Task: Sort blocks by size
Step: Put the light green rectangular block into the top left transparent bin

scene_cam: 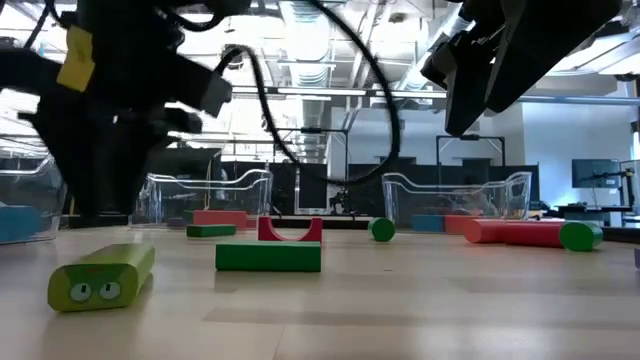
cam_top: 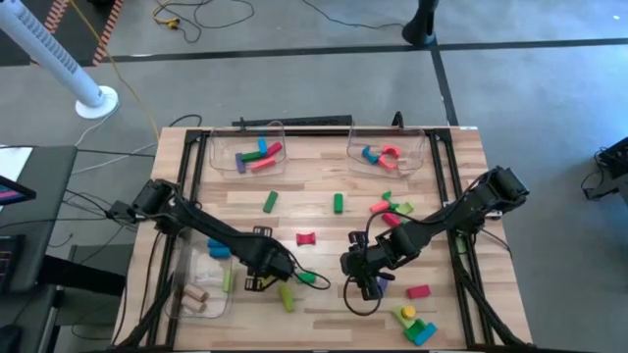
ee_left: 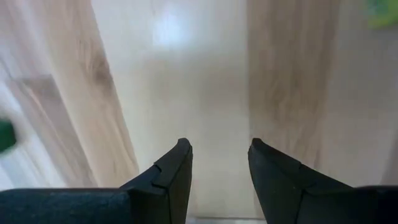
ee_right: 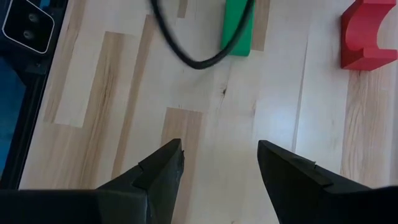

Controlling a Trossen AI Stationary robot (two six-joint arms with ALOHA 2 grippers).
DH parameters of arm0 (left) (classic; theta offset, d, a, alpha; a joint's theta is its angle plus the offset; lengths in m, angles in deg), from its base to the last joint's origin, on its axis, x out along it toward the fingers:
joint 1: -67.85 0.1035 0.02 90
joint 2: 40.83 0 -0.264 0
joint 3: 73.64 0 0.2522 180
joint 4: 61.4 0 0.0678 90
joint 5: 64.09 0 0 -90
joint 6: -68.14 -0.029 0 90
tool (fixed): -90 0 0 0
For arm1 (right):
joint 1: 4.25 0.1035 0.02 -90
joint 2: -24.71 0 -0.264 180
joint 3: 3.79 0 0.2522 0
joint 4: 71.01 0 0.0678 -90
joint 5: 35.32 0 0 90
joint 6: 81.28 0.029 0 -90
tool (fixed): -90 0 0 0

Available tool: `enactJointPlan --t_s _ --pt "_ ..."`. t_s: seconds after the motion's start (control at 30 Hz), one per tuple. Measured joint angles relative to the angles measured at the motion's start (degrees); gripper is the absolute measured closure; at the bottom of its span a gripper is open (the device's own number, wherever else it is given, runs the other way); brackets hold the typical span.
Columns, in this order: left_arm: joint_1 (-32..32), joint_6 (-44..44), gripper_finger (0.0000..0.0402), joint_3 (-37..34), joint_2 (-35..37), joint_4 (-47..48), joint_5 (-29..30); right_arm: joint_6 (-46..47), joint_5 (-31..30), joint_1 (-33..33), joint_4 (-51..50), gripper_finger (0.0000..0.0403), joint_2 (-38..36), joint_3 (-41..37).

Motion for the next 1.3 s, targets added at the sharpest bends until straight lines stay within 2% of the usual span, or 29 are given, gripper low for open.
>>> enactJointPlan --t_s 0.13,0.4,0.63,0.9,1.3 --pt "-1.7 -5.7 0.0255 2.2 0.0 -1.3 0.0 -0.1 0.0 0.0 0.0 0.0163 0.0 0.0" --pt "-6.0 -23.0 0.0255 2.8 0.0 -13.2 -1.9 -0.1 0.0 0.0 0.4 0.0163 0.0 -1.1" --pt "-5.6 -32.5 0.0255 2.8 0.0 -17.9 -1.9 2.2 0.0 -0.1 0.5 0.0163 0.0 -2.2" --pt "-3.9 -40.4 0.0255 1.6 0.0 -24.1 -8.0 3.9 0.0 0.5 0.4 0.0163 0.0 -2.2" --pt "-3.9 -44.2 0.0255 -2.3 -0.3 -30.1 -8.8 3.9 0.0 0.0 0.4 0.0163 0.0 -2.3"
